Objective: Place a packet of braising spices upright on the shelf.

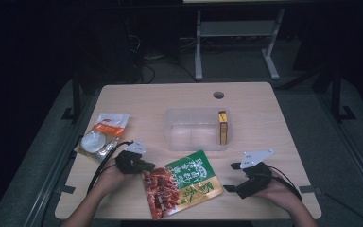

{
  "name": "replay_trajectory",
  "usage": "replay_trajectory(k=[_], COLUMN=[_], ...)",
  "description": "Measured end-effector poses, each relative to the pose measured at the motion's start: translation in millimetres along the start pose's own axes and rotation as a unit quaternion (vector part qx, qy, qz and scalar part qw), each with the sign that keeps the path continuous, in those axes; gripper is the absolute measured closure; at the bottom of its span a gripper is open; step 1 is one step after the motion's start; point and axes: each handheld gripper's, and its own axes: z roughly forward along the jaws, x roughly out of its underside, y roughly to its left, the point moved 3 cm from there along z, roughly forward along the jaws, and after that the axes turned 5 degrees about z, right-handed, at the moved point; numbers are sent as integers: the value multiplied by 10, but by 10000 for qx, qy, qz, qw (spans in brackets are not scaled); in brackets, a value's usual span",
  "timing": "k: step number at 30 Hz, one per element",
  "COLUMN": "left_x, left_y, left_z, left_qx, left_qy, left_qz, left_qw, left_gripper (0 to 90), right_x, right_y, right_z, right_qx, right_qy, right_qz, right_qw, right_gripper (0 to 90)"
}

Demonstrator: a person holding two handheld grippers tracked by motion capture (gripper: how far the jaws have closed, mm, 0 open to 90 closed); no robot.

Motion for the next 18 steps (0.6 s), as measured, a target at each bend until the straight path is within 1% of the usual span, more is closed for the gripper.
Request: replay_trajectory(k=[1,3,4,5,7,8,9,10,11,12,13,15,16,17,18], left_x=[0,16,24,24,12,-10,-44,-64,-88,-112,-133,-161,-173,-174,-176], left_y=[0,-66,-72,-78,-61,-67,-77,-94,-126,-159,-192,-255,-278,-293,-304], left_z=[0,-16,-27,-24,-50,-59,-71,-74,-71,-61,-47,-8,20,44,69], left_qx=[0,-40,-91,-133,-201,-211,-127,-101,-118,-124,-101,-17,9,9,0], left_qy=[0,41,87,46,50,-77,-158,-208,-207,-193,-174,-125,-82,8,71], left_qz=[0,9,21,-61,-88,-249,-385,-405,-375,-322,-295,-216,-169,-79,-33], left_qw=[10000,10000,9999,9999,9997,9994,9991,9989,9990,9992,9994,9997,9998,10000,10000], left_gripper=[900,900,900,900,900,878,773,735,706,605,605,520,463,377,377], right_x=[0,-1,-2,-3,-5,-6,-7,-5,-4,0,0,1,2,3,3], right_y=[0,-3,-1,0,3,7,12,12,11,2,2,-1,-1,2,2], right_z=[0,3,6,10,16,17,15,14,13,14,14,15,16,17,17], right_qx=[0,-1,-8,-17,-13,-15,-19,-22,-22,-19,-19,-21,-19,-16,-16], right_qy=[0,0,0,16,33,28,30,31,35,31,31,38,38,40,40], right_qz=[0,0,-3,-14,-30,-32,-25,-29,-27,-29,-29,-1,-5,-15,-15], right_qw=[10000,10000,10000,10000,10000,10000,10000,10000,10000,10000,10000,10000,10000,10000,10000], right_gripper=[162,163,162,162,162,163,162,162,162,162,162,163,162,162,162])
